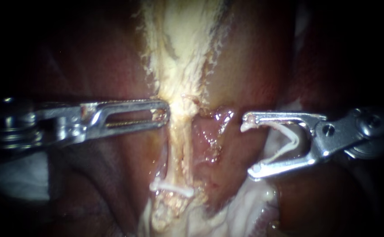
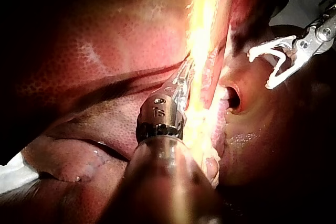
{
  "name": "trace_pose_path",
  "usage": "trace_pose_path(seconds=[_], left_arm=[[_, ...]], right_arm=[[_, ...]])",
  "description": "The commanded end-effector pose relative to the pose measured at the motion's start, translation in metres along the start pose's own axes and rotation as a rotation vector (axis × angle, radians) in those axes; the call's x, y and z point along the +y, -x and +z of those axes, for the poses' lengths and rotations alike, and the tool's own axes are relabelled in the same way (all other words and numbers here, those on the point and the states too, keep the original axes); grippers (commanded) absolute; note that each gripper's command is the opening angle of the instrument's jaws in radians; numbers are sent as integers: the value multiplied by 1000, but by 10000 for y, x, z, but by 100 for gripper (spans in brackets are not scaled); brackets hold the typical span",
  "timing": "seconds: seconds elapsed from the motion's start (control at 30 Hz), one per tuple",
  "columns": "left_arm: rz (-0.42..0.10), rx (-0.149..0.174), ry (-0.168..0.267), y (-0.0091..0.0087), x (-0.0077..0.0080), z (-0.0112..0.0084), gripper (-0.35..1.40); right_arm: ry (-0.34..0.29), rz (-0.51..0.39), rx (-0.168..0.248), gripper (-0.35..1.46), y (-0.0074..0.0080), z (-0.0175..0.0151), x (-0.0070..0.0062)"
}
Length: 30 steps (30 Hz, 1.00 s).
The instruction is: Clipping second clip left tube
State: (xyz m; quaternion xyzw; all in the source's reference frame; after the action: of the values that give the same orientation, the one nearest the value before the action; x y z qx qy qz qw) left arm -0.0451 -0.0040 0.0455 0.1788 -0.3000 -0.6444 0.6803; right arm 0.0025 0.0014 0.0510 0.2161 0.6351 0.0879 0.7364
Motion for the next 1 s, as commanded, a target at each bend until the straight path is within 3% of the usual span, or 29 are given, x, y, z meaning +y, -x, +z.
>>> trace_pose_path(seconds=[0.03, 0.33, 0.47, 0.73, 1.0], left_arm=[[0, 0, 1, 0, 0, 0, -35], [-1, 2, -1, -1, -3, -3, -35], [-2, 7, -5, 2, -4, -16, -35], [-24, 2, 13, 5, -8, -63, -35], [-27, 1, 17, 4, -14, -77, -35]], right_arm=[[0, 0, 0, 60, 0, 0, 0], [0, 0, 0, 60, 0, 2, -1], [-3, -6, 1, 60, 5, 7, -5], [-39, 54, -25, 60, 26, 52, -20], [-73, 86, -33, 60, 52, 101, -20]])
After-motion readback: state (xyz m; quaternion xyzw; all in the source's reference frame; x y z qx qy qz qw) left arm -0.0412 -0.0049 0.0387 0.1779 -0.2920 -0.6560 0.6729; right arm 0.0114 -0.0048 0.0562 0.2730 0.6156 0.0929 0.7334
